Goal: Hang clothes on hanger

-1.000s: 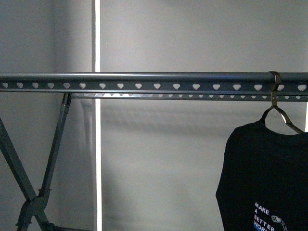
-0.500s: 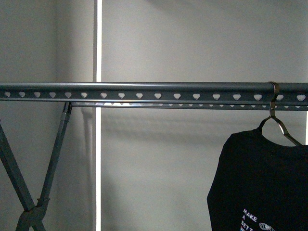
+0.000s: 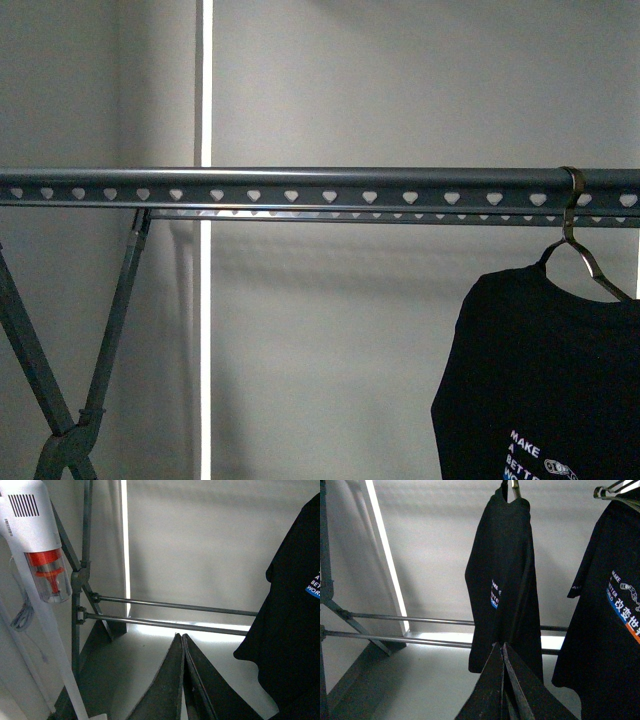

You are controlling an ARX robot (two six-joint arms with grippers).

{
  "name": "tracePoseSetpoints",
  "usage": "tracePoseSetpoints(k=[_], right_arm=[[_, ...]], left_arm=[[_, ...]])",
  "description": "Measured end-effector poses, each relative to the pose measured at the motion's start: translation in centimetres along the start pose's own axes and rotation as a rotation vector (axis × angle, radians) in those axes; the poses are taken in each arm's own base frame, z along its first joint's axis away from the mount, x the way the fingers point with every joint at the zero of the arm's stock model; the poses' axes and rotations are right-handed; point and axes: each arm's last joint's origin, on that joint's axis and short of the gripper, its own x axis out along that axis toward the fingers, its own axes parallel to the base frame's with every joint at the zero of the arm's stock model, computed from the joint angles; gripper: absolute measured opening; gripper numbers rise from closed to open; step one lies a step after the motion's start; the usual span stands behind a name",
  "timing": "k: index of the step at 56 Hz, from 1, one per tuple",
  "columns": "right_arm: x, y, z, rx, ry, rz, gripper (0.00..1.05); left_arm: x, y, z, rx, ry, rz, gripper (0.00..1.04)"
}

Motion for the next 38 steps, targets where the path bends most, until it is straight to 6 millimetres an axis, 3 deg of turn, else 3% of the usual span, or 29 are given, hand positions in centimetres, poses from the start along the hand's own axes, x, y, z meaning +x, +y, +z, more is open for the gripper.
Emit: tracePoseSetpoints(k=[18, 34, 38], right_arm=[[0.0, 0.0, -1.6, 0.000, 0.001, 0.001, 0.02], [0.0, 0.0, -1.6, 0.000, 0.000, 0.000, 0.02], [0.0, 0.0, -1.6, -0.001, 0.000, 0.000, 0.14]], left_arm=[[0.0, 0.0, 0.0, 0.000, 0.000, 0.000, 0.04], [0.0, 0.0, 0.0, 0.000, -0.001, 0.000, 0.04], [0.0, 0.0, 0.0, 0.000, -0.001, 0.000, 0.11]])
